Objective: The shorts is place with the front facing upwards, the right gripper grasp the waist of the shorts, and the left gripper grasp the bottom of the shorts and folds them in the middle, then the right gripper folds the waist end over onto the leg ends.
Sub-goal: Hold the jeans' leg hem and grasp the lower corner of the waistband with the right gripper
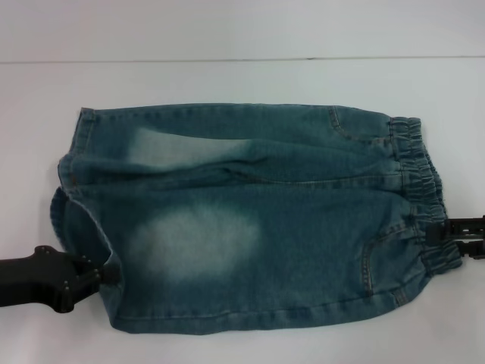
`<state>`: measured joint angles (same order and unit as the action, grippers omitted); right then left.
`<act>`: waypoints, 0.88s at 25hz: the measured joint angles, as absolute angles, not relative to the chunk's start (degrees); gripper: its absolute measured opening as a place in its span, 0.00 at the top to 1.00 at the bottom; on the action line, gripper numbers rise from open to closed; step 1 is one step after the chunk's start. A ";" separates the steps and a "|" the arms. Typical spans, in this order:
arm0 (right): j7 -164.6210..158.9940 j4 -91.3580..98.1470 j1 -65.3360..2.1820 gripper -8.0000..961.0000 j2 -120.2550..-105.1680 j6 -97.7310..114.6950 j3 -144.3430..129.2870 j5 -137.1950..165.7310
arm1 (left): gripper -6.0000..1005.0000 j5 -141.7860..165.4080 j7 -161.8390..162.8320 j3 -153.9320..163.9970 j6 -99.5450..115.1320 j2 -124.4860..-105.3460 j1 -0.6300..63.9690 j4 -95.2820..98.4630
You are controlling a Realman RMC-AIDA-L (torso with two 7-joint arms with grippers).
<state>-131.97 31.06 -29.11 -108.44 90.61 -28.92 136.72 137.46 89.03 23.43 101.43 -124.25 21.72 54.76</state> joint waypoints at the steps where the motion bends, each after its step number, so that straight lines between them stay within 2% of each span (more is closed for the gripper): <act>1: -131.92 30.99 -29.20 0.18 -108.46 90.77 -28.91 136.66 | 0.95 137.46 89.03 23.45 101.43 -124.26 21.71 54.76; 19: -130.07 31.18 -29.01 0.24 -108.68 92.43 -28.73 135.83 | 0.95 137.45 89.03 23.56 101.76 -124.28 21.94 54.76; 22: -128.72 31.15 -28.85 0.35 -108.89 92.28 -28.86 136.08 | 0.95 137.40 89.03 23.56 101.78 -124.28 21.98 54.76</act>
<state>-128.73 31.15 -28.85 -108.89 92.28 -28.86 136.08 137.40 89.03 23.56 101.78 -124.28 21.97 54.76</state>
